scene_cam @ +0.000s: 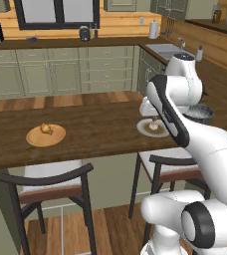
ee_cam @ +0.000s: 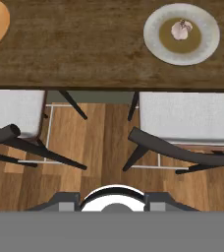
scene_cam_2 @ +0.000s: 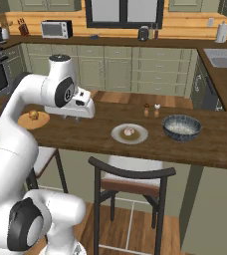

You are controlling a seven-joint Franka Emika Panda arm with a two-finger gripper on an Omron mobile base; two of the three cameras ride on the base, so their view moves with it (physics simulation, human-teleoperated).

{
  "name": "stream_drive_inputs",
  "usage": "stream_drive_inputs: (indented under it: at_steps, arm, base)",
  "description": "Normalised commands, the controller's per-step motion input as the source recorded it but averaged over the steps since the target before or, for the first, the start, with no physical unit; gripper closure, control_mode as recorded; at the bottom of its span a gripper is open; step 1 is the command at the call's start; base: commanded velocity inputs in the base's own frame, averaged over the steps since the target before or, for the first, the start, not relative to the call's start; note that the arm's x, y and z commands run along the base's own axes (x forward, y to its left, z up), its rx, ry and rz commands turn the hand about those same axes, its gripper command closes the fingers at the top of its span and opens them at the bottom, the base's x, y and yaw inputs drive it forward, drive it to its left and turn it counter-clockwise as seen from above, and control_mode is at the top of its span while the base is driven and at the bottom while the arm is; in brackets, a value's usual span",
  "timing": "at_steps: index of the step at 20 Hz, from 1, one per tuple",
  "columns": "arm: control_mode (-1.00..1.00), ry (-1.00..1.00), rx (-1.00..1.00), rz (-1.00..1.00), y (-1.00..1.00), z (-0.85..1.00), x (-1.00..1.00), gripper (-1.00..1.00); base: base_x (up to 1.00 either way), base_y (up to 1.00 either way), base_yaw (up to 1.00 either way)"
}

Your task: Pick the chicken drumstick and garlic from their plates and place them in the bowl. Then put the bowl in the fridge.

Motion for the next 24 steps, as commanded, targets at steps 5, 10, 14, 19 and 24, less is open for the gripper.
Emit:
stream_drive_inputs:
  at_steps: [5, 10, 14, 19, 24]
  arm:
    - [-1.00, 0.00, -0.01, 0.02, 0.00, -0.09, -0.55, -1.00]
    - [-1.00, 0.00, -0.05, 0.00, -0.30, -0.27, -0.51, -1.00]
    - [-1.00, 0.11, -0.02, -0.04, -0.72, -0.25, 0.38, -1.00]
    - [-1.00, 0.19, -0.03, -0.11, -0.66, -0.31, 0.94, -1.00]
    - [-1.00, 0.11, 0.00, -0.06, -0.39, -0.22, 1.00, -1.00]
  base:
    - [0.00, 0.00, 0.00]
    - [0.00, 0.00, 0.00]
    - [0.00, 0.00, 0.00]
    - [0.00, 0.00, 0.00]
    - [0.00, 0.00, 0.00]
